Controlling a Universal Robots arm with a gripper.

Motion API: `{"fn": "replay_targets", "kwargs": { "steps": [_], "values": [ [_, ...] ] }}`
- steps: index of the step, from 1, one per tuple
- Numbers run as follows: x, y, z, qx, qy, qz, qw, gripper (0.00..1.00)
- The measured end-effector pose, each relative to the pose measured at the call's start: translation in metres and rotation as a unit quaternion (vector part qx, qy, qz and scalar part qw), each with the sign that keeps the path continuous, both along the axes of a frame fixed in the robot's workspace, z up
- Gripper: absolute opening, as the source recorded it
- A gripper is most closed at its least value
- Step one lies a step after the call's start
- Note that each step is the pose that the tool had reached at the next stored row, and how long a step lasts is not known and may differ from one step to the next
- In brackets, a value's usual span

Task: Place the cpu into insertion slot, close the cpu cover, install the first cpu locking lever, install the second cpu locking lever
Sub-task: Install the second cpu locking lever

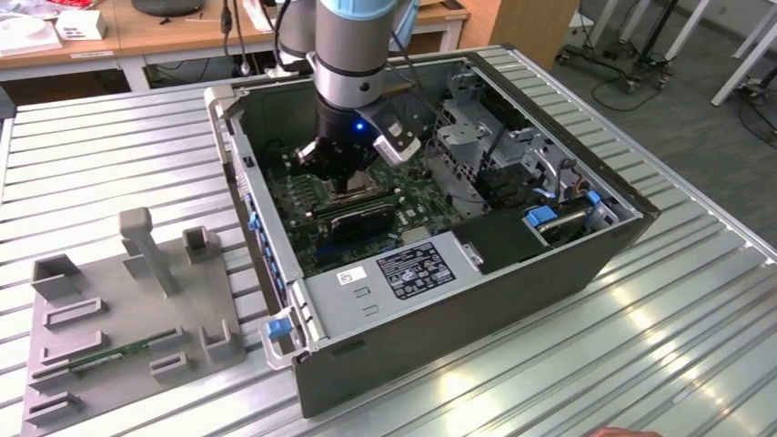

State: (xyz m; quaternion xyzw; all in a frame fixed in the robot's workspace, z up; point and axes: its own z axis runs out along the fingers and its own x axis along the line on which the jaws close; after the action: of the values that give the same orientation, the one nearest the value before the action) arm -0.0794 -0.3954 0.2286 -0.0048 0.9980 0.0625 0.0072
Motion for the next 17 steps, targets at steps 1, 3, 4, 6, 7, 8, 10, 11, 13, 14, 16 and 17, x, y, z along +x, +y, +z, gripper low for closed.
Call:
{"fn": "replay_targets", "kwargs": {
  "steps": [1, 3, 4, 6, 7, 8, 10, 11, 13, 14, 16, 17],
  "values": [
    [0.0030, 0.0001, 0.0000, 0.0000, 0.0002, 0.000, 1.00000, 0.11],
    [0.0084, 0.0005, -0.0001, 0.0000, 0.0004, 0.000, 1.00000, 0.11],
    [0.0111, 0.0008, -0.0002, 0.0000, 0.0004, 0.000, 1.00000, 0.11],
    [0.0169, 0.0019, -0.0004, 0.0000, 0.0006, 0.000, 1.00000, 0.11],
    [0.0196, 0.0031, -0.0005, 0.0000, 0.0007, 0.000, 1.00000, 0.11],
    [0.0221, 0.0045, -0.0007, 0.0000, 0.0008, 0.000, 1.00000, 0.11],
    [0.0259, 0.0077, -0.0010, -0.0001, 0.0009, 0.000, 1.00000, 0.11],
    [0.0267, 0.0099, -0.0012, -0.0001, 0.0008, 0.000, 1.00000, 0.11],
    [0.0273, 0.0150, -0.0014, -0.0001, 0.0008, 0.000, 1.00000, 0.11],
    [0.0273, 0.0172, -0.0015, -0.0001, 0.0008, 0.000, 1.00000, 0.11],
    [0.0273, 0.0213, -0.0016, -0.0001, 0.0008, 0.000, 1.00000, 0.11],
    [0.0273, 0.0234, -0.0017, -0.0001, 0.0009, 0.000, 1.00000, 0.11]
  ]
}}
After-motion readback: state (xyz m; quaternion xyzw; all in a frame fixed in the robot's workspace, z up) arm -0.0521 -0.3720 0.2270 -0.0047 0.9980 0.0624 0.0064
